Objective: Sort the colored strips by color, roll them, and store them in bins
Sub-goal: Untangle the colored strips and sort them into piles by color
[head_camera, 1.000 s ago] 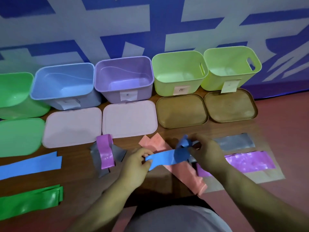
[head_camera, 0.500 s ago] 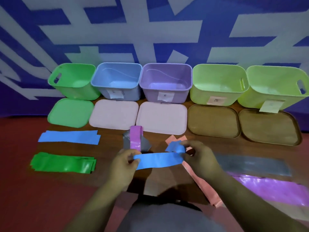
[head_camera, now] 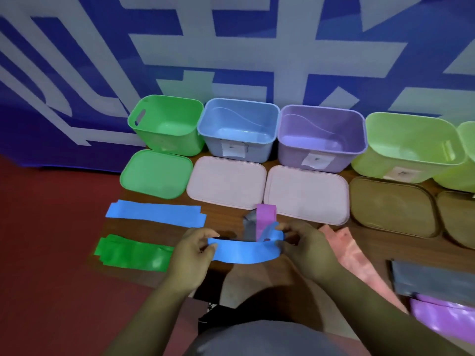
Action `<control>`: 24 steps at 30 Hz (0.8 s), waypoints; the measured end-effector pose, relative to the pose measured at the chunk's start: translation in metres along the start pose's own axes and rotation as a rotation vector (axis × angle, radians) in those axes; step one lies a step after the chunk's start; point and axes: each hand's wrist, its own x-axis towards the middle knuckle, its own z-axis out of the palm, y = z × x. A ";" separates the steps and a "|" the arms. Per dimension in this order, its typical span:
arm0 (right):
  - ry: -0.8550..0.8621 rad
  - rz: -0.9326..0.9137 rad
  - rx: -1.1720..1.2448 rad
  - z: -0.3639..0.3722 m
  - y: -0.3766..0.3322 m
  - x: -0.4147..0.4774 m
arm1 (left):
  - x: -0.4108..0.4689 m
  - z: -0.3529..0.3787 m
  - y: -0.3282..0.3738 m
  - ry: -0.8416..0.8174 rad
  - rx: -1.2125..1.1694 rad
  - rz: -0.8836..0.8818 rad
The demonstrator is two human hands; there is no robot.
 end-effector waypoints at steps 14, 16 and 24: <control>0.016 0.064 0.029 0.155 -0.095 0.064 | 0.089 -0.151 -0.109 0.034 0.124 -0.018; -0.025 0.060 0.004 0.170 -0.101 0.075 | 0.100 -0.163 -0.119 0.031 0.164 -0.012; -0.159 0.146 -0.221 0.171 -0.095 0.079 | 0.111 -0.159 -0.139 -0.173 0.247 -0.063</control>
